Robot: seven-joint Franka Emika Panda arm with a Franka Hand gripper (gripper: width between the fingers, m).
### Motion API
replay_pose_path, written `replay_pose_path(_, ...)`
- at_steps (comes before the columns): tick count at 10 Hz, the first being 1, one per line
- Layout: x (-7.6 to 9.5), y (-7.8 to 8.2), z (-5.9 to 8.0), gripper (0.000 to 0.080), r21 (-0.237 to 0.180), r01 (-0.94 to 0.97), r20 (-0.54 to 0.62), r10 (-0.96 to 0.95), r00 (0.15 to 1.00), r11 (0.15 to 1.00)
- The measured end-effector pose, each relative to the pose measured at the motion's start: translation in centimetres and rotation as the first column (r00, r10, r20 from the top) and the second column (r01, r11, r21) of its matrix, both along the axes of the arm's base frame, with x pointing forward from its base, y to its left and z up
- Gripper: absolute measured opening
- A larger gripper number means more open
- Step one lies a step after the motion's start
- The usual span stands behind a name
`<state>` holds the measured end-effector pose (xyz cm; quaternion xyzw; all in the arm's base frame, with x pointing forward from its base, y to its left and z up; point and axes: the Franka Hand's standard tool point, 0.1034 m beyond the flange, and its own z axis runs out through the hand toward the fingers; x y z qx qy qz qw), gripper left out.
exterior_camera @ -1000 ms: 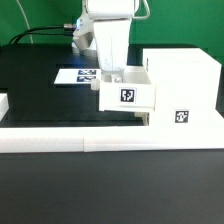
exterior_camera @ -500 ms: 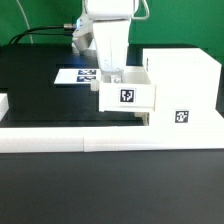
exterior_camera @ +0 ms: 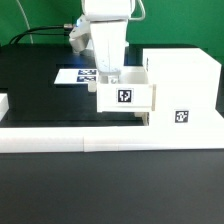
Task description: Assemble drawer
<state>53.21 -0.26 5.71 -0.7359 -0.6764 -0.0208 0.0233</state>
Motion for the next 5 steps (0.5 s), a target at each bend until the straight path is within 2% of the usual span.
replay_pose_path(5, 0.01, 0.66, -0.07, 0.0044, 0.003, -0.010, 0.012, 0.010, 1.000, 1.000)
